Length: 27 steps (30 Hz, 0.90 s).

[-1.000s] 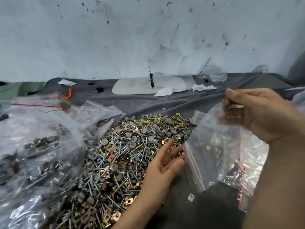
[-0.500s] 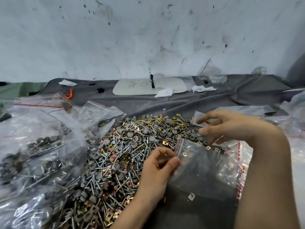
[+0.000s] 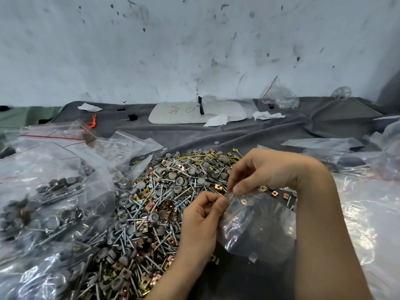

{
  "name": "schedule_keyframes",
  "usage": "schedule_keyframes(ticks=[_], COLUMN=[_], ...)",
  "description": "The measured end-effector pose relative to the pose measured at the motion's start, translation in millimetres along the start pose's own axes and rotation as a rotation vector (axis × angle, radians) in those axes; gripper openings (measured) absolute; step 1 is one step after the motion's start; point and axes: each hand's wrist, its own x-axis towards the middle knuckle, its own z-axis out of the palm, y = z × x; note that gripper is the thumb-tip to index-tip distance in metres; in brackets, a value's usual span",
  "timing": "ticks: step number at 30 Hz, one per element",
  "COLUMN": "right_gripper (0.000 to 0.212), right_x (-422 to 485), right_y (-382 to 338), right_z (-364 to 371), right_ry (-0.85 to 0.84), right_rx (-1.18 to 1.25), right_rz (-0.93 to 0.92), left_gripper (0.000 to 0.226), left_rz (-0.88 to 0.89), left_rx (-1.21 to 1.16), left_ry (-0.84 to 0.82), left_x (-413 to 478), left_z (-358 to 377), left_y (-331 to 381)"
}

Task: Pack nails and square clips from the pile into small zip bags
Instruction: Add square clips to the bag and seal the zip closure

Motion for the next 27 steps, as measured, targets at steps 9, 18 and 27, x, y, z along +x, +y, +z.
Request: schedule_keyframes(ticks=[9, 18, 27], right_gripper=[0.010, 0.012, 0.007], right_x=[7, 5, 10], right_y=[4, 5, 0], right_z=[2, 2, 10], right_ry=[0.037, 0.110, 0.065], right_rx=[-0.031, 0.047, 0.025], right_rz=[0.033, 0.042, 0.047], left_gripper=[0.014, 0.087, 0.055], left_rz=[-0.079, -0.373, -0.409], left_rx=[-0.129, -0.562, -0.577], left_ry=[-0.018, -0.059, -0.110], left_x=[2, 11, 10], left_z=[-4, -11, -16], left_y=[2, 9, 10])
